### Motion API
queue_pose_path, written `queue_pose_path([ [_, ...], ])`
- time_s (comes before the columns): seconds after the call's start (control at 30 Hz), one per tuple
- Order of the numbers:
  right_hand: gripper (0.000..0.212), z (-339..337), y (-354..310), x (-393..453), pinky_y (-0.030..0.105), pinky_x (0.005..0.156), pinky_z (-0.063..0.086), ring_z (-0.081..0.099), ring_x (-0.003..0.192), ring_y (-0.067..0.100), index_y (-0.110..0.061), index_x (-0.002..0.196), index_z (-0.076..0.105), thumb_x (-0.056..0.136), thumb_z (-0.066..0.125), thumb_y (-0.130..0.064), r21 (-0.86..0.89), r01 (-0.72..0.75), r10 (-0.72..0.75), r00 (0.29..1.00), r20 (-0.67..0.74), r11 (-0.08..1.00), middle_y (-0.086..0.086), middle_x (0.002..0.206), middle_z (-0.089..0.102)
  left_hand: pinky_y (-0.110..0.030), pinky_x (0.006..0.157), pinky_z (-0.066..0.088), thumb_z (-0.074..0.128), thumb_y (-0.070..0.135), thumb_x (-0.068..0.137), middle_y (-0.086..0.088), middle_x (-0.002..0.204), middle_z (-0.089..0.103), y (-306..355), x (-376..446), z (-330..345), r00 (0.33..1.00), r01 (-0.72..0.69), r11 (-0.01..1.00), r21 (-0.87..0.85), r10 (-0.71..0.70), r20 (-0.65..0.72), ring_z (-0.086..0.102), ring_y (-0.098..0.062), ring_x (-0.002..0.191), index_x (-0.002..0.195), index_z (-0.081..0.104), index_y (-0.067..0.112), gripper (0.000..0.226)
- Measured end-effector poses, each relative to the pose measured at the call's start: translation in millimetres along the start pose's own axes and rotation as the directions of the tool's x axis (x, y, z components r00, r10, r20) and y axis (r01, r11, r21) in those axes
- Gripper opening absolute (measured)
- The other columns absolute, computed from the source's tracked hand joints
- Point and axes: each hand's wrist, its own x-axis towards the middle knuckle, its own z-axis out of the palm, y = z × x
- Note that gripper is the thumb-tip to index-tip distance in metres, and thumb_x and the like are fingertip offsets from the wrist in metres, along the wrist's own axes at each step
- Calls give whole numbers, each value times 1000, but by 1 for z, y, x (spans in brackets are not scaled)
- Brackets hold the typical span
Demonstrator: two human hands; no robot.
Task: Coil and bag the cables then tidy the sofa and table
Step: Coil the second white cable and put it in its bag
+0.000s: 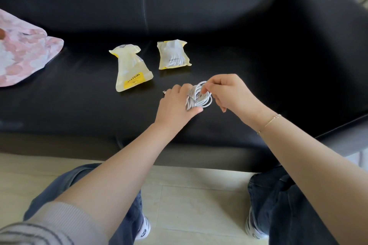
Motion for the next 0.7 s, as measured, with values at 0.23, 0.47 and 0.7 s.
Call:
queue_pose_path([
  [0.23, 21, -15, 3, 6, 32, 73, 54, 60, 73, 10, -15, 97, 68, 98, 48, -21, 210, 43, 11, 968, -249, 977, -6, 76, 63, -30, 74, 52, 60, 33, 94, 1, 94, 68, 10, 3, -21, 992, 124, 960, -251, -114, 53, 63, -15, 84, 108, 62, 15, 22],
  [0.47, 26, -16, 25, 13, 32, 84, 53, 60, 100, 15, -21, 100, 66, 94, 43, -10, 238, -146, 201, 952, -229, 960, -2, 105, 63, -32, 86, 58, 59, 26, 96, -12, 116, 70, 16, -8, -69, 812, 571, 11, -821, -151, 563, 68, -24, 107, 120, 65, 14, 27],
  [0.7, 30, 18, 15, 0, 29, 80, 49, 70, 90, 24, -12, 91, 72, 98, 47, -27, 134, -386, 344, 903, 258, 913, 1, 87, 76, -29, 88, 50, 56, 23, 97, -4, 98, 66, -15, -21, -73, 827, 499, -292, -816, -122, 549, 61, -13, 89, 122, 66, 13, 29],
])
